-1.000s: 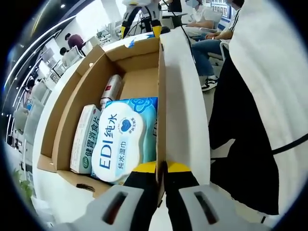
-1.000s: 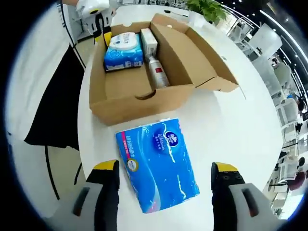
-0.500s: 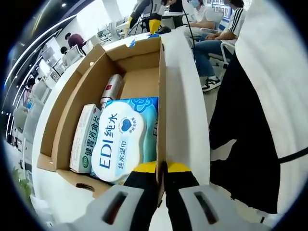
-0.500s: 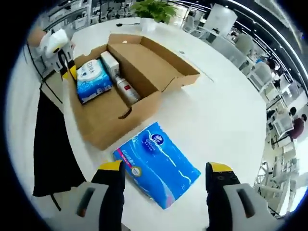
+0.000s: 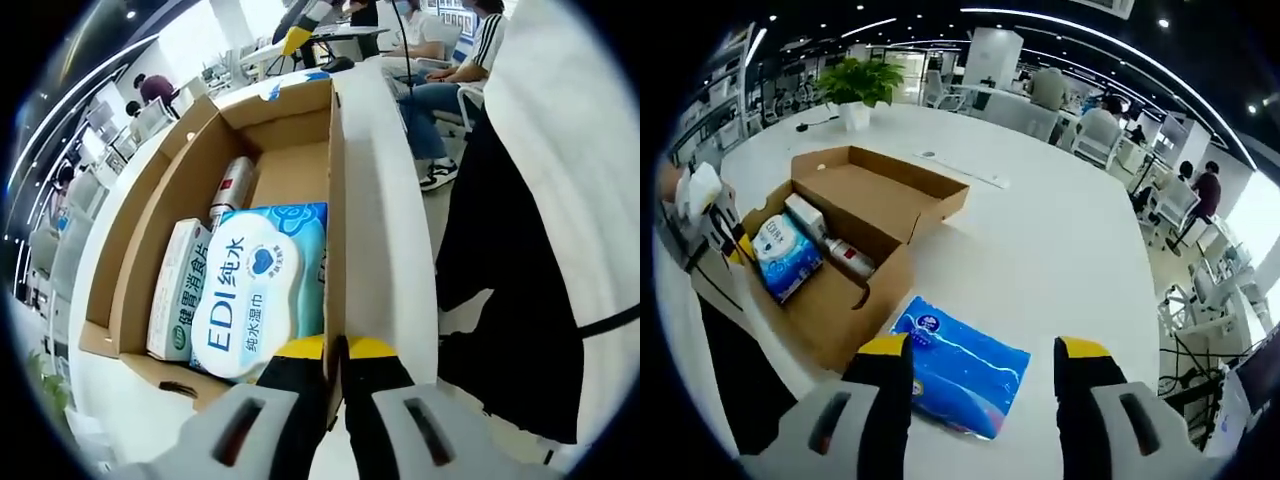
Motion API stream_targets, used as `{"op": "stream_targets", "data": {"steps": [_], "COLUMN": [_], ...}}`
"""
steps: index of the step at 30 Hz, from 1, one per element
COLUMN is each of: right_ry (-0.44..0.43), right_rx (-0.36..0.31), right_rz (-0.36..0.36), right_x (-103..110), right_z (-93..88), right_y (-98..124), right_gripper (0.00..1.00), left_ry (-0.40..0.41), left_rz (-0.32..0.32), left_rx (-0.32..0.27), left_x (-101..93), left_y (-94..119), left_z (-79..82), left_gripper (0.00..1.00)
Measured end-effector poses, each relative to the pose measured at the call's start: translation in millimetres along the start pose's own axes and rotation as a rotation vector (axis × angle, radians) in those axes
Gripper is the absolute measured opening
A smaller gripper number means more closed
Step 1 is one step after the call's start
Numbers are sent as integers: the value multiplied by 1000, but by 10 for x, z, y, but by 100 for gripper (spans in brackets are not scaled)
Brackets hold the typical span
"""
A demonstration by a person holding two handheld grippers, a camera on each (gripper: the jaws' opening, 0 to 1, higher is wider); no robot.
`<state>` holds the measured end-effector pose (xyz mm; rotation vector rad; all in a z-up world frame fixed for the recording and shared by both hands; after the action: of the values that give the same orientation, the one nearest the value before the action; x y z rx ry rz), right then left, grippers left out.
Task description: Operate the shoe box by opening the lid, removing the specified soft item, and placing it in the target area until the item is outside and the box remains undamaged.
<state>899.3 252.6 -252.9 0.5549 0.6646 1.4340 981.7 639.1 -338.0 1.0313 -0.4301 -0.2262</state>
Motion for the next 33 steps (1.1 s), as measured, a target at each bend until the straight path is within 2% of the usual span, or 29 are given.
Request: {"op": "stream_targets", "data": {"steps": [5,8,9,13,15,17,18,20,22,24,30,32,33], "right_ry": [-137,-287,-326,-346,-340,-260,-231,-258,-234,-197,-132,-119,-62], "right_rx": [-84,-170,-192,-211,-223,-253,-287,-302,-303,-274,-232,-218,-241], "right_rz": [16,66,58,37,32,-9,-10,11,0,-6,39,48,65], "right_x": [38,54,11,-26,0,-8,9,26,66,114,328,404,435], "right_z": [42,112,118,178,225,303,371,423,480,501,510,505,523], "right_y": [69,138,143,209,251,301,333,357,354,328,288,283,276], "right_gripper": [58,58,58,54,52,42,39,38,39,40,42,40,37], "left_ry": [10,24,23,8,6,8,8,10,11,10,8,9,10], "left_rz": [-7,-25,-25,-3,3,5,1,-8,-13,-12,2,1,-1], "left_rx": [1,8,8,2,1,1,3,5,5,4,1,1,1], "left_x": [9,27,22,0,0,3,6,12,13,12,7,8,11], "left_y": [-3,-5,-4,-9,-7,-6,-5,-4,-1,0,-7,-8,-8], "left_z": [-1,4,3,-9,-6,-5,-4,-3,-1,1,-10,-11,-11], "left_gripper": [4,3,3,4,4,4,4,4,3,3,4,4,4]}}
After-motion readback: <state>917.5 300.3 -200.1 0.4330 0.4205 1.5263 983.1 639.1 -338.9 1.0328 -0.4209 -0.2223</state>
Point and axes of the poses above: the point that each gripper's makers call its tool centre point, and the gripper's own axes: y roughly backward along the fingers, x roughly to its left, z roughly out of its top, the point moved 7 cm from there along y, roughly backward along the fingers, and after that the axes turned 9 degrees about -y, right-handed, at the moved point
